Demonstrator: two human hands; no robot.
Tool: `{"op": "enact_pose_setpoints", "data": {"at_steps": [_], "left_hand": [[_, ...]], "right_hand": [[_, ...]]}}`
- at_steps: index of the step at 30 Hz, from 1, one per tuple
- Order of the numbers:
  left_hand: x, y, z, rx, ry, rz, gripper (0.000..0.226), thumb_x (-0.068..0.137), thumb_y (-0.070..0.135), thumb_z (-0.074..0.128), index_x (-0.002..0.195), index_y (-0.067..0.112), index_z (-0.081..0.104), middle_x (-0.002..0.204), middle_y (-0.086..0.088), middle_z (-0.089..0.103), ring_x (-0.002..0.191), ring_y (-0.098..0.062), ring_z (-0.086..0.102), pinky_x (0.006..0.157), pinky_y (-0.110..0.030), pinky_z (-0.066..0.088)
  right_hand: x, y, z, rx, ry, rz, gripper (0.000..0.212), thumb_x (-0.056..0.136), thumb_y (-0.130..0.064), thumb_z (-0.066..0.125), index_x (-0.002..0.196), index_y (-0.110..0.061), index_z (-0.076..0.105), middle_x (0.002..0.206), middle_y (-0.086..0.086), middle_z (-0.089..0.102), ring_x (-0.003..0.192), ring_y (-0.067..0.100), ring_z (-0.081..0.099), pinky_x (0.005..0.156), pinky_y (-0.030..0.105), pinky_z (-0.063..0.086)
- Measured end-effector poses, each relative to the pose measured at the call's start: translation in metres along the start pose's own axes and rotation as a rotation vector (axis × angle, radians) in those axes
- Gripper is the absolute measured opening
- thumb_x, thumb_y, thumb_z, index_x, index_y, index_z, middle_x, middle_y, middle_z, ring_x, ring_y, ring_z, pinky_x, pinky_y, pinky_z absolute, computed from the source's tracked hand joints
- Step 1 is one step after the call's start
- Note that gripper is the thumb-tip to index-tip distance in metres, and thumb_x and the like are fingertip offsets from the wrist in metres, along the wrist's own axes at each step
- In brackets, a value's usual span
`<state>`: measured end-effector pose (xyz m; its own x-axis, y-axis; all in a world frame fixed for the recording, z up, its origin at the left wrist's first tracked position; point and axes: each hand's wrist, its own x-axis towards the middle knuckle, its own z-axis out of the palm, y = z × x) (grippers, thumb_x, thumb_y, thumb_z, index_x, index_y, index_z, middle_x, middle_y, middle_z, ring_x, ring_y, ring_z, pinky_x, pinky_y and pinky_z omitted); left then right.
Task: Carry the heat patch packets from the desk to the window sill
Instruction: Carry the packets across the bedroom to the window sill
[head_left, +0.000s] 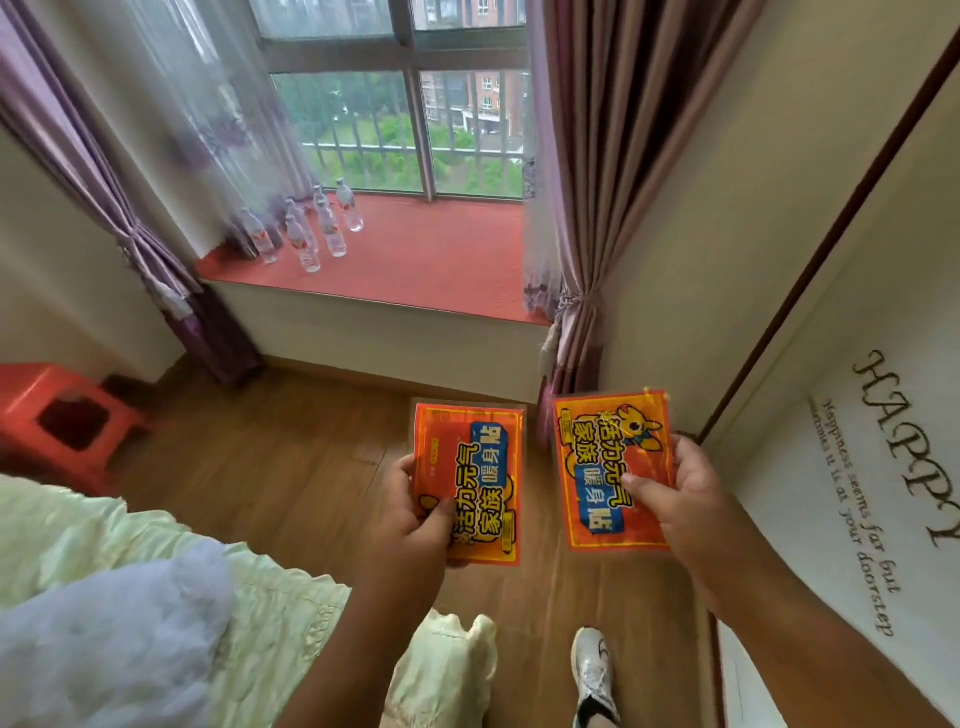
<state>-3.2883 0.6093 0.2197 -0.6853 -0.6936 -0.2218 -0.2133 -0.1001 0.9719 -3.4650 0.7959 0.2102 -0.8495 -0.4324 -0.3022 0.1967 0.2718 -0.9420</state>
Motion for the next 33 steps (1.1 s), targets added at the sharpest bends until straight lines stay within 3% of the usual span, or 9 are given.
{"op": "enact_pose_setpoints", "data": {"at_steps": [4, 6, 10, 12, 15, 21, 29, 33], "left_hand": [[0.051, 0.023, 0.029, 0.004, 0.053, 0.025, 0.036, 0.102, 0.001, 0.053, 0.118, 0.034, 0.051, 0.112, -0.004, 0.073, 0.09, -0.021, 0.078, 0.056, -0.032, 0.06], [0.076, 0.036, 0.045, 0.006, 0.064, 0.038, 0.036, 0.103, 0.002, 0.053, 0.118, 0.034, 0.051, 0.11, -0.002, 0.074, 0.089, -0.021, 0.078, 0.057, -0.034, 0.061], [0.122, 0.053, 0.075, -0.013, 0.108, 0.06, 0.038, 0.103, 0.004, 0.054, 0.12, 0.038, 0.052, 0.109, 0.001, 0.075, 0.092, -0.022, 0.077, 0.069, -0.049, 0.065], [0.138, 0.057, 0.088, -0.031, 0.133, 0.072, 0.039, 0.103, 0.005, 0.054, 0.118, 0.041, 0.052, 0.107, 0.005, 0.076, 0.094, -0.021, 0.077, 0.068, -0.045, 0.064], [0.154, 0.056, 0.101, -0.034, 0.185, 0.047, 0.041, 0.102, 0.004, 0.055, 0.118, 0.041, 0.052, 0.108, 0.003, 0.075, 0.093, -0.021, 0.077, 0.061, -0.036, 0.062], [0.186, 0.058, 0.108, -0.019, 0.24, -0.01, 0.038, 0.102, 0.004, 0.055, 0.118, 0.039, 0.052, 0.11, 0.0, 0.075, 0.091, -0.021, 0.077, 0.06, -0.035, 0.061], [0.255, 0.065, 0.112, -0.025, 0.16, -0.047, 0.04, 0.103, 0.01, 0.055, 0.129, 0.039, 0.047, 0.112, 0.006, 0.076, 0.096, -0.021, 0.077, 0.072, -0.049, 0.064], [0.304, 0.069, 0.106, -0.045, 0.112, -0.035, 0.04, 0.103, 0.01, 0.055, 0.127, 0.042, 0.048, 0.112, 0.006, 0.076, 0.095, -0.02, 0.077, 0.069, -0.043, 0.062]], "right_hand": [[0.066, -0.027, -0.01, 0.044, -0.055, -0.003, 0.028, 0.1, -0.006, 0.066, 0.115, -0.03, 0.062, 0.11, -0.001, 0.078, 0.098, 0.021, 0.078, 0.088, 0.051, 0.064], [0.1, -0.041, -0.016, 0.062, -0.076, -0.008, 0.029, 0.101, -0.007, 0.064, 0.12, -0.028, 0.062, 0.111, -0.001, 0.078, 0.097, 0.02, 0.079, 0.085, 0.048, 0.064], [0.162, -0.062, -0.026, 0.076, -0.113, -0.013, 0.028, 0.101, -0.006, 0.064, 0.119, -0.027, 0.062, 0.11, -0.001, 0.079, 0.094, 0.018, 0.079, 0.079, 0.039, 0.063], [0.186, -0.071, -0.027, 0.076, -0.149, -0.004, 0.028, 0.101, -0.005, 0.063, 0.117, -0.028, 0.061, 0.109, -0.002, 0.079, 0.095, 0.018, 0.079, 0.077, 0.036, 0.063], [0.214, -0.08, -0.027, 0.068, -0.193, 0.011, 0.028, 0.101, -0.005, 0.062, 0.114, -0.029, 0.06, 0.11, -0.001, 0.078, 0.096, 0.02, 0.079, 0.08, 0.04, 0.063], [0.253, -0.087, -0.02, 0.06, -0.25, 0.043, 0.03, 0.101, -0.004, 0.062, 0.117, -0.029, 0.06, 0.112, 0.001, 0.078, 0.096, 0.021, 0.079, 0.083, 0.044, 0.064], [0.308, -0.1, -0.004, 0.066, -0.25, 0.063, 0.032, 0.102, -0.006, 0.062, 0.118, -0.032, 0.058, 0.112, -0.002, 0.078, 0.097, 0.019, 0.079, 0.081, 0.042, 0.064], [0.342, -0.112, 0.012, 0.049, -0.21, 0.062, 0.029, 0.102, -0.005, 0.062, 0.115, -0.032, 0.059, 0.111, -0.002, 0.079, 0.096, 0.019, 0.079, 0.085, 0.044, 0.063]]}}
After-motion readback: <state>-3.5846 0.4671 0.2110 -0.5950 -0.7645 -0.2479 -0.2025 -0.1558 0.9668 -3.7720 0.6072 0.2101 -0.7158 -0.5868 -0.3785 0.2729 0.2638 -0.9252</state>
